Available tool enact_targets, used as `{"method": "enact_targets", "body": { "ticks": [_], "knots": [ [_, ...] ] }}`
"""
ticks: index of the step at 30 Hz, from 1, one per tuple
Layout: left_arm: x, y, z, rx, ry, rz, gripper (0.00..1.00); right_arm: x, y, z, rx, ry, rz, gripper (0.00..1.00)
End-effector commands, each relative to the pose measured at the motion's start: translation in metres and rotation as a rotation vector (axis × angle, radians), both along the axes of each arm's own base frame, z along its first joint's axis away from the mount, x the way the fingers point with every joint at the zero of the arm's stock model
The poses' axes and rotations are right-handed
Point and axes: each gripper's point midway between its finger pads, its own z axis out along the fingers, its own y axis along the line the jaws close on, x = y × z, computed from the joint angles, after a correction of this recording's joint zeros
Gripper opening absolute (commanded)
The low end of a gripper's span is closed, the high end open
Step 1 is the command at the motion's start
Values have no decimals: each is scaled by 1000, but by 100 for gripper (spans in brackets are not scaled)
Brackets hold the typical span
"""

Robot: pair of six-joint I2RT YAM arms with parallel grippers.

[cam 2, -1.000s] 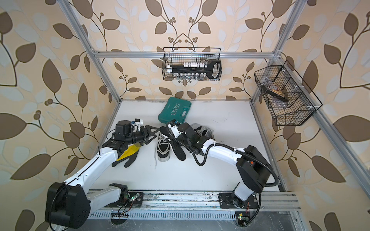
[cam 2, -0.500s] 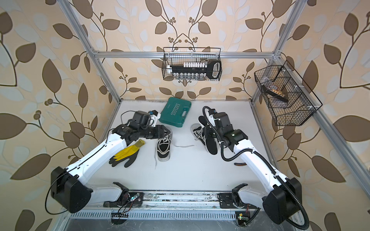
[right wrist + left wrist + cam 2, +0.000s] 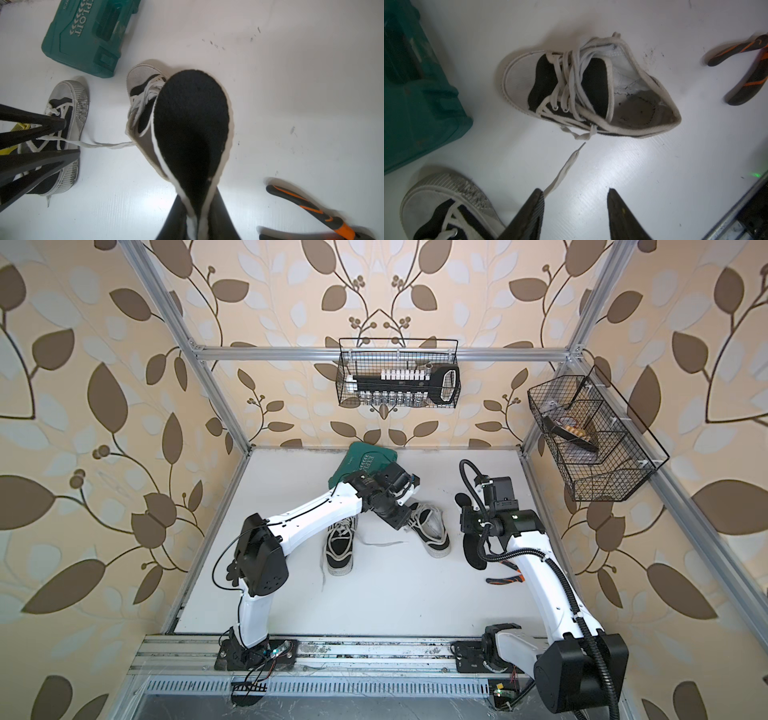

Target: Insert the insole into the shoe

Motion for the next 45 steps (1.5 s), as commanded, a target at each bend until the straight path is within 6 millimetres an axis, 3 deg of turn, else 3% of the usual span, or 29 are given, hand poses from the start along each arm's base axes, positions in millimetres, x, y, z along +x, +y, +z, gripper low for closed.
{"method": "enact_targets", "body": {
  "ticks": [1,7,13,23,32,36,43,45],
  "knots": [
    [5,-17,9,29,-44,-69,50,-6,-4,10,-2,17,33,17],
    [18,-59,-4,-2,-89,-93,50,-6,-10,20,35,5,27,16],
    [28,-77,1,-35,-163,-77,51,-7,-3,26,62,4,57,15],
    [34,-78,-14,0,-164,-75,51,0,0,29,74,-25,80,13],
    [33,-75,-21,15,-159,-75,39,1,5,28,94,-26,102,11],
    [31,-77,-23,8,-143,-64,38,1,6,29,95,-26,106,10],
    [27,-75,-43,45,-118,-59,38,1,4,29,83,-28,102,10],
    [30,-74,-48,59,-123,-46,33,1,6,29,92,-26,110,10]
  ]
}}
